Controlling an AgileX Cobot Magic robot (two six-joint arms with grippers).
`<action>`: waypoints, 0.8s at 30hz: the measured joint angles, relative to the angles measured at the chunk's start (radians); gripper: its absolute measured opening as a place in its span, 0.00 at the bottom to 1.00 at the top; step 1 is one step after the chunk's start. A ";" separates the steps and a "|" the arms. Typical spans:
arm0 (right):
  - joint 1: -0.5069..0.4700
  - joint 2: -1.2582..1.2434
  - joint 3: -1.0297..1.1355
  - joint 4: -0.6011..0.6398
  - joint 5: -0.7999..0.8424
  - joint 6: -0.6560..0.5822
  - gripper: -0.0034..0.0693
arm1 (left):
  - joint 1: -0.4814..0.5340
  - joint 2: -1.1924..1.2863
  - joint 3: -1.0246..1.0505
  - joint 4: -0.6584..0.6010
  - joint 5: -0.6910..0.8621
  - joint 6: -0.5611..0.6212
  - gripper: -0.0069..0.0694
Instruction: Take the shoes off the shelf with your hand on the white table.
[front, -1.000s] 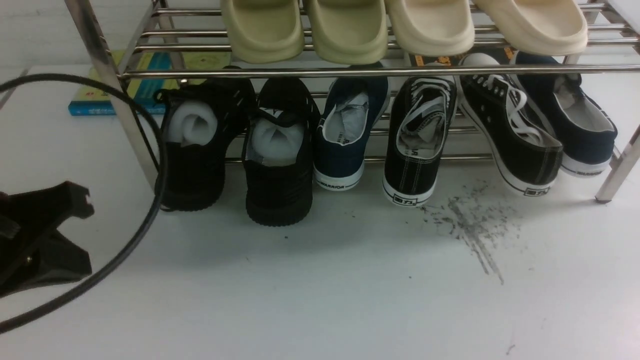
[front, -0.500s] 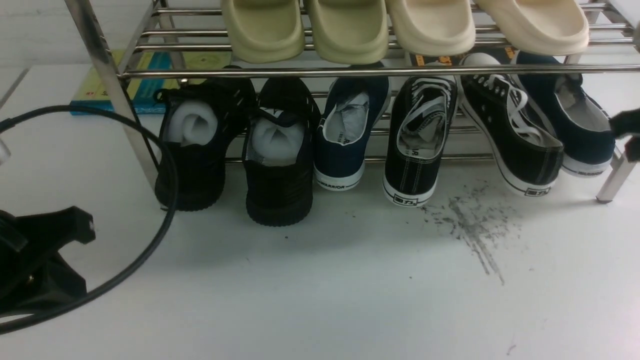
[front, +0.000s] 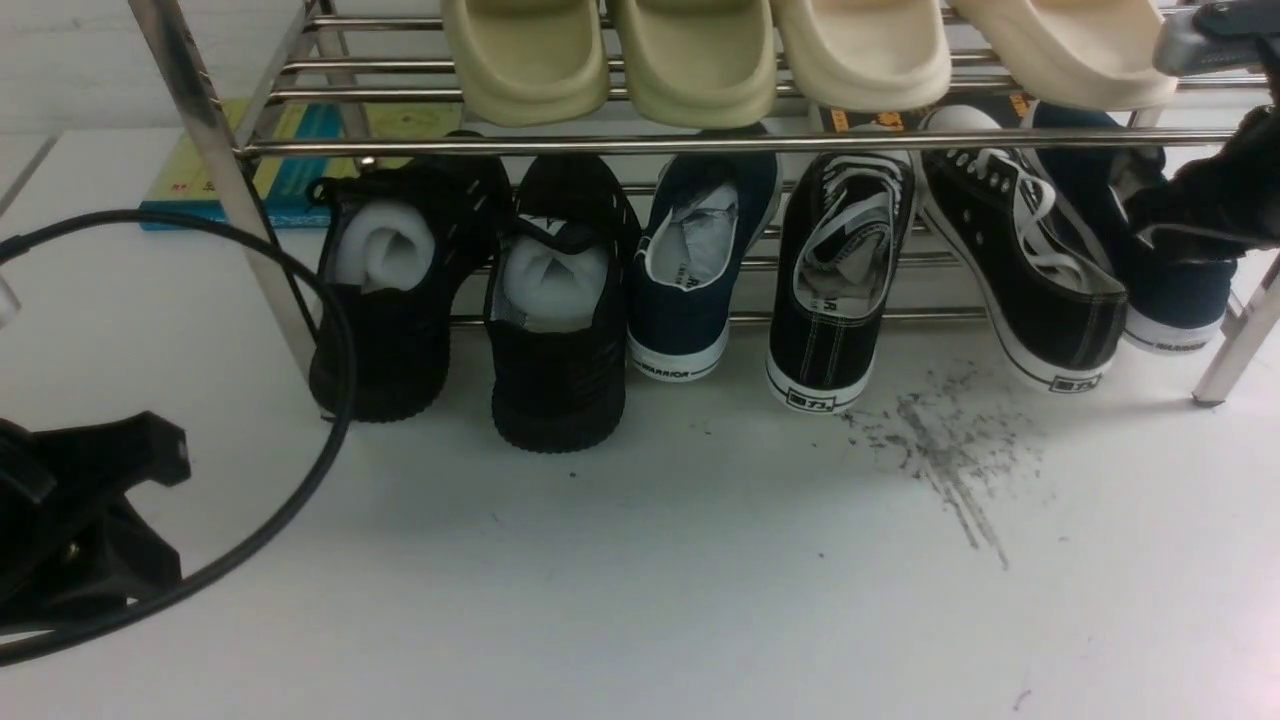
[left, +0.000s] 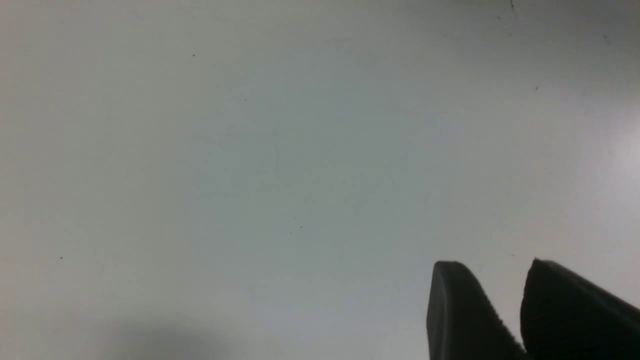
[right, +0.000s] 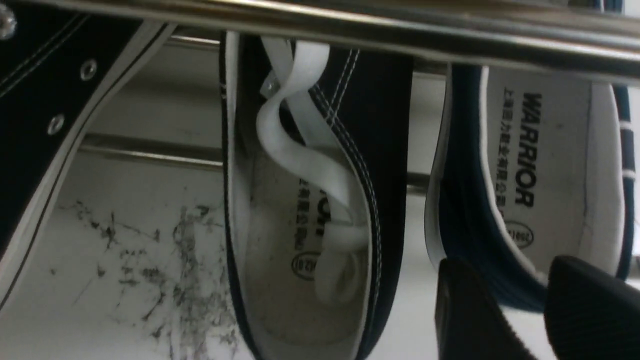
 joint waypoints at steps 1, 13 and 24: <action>0.000 0.011 0.000 -0.010 -0.019 0.000 0.42 | 0.000 0.000 0.000 0.000 0.000 0.000 0.39; 0.001 0.145 -0.001 -0.045 -0.204 -0.001 0.43 | 0.000 0.000 0.000 0.006 0.003 0.000 0.40; 0.001 0.204 -0.003 -0.113 -0.283 0.000 0.38 | 0.000 0.001 0.000 0.075 0.042 0.019 0.40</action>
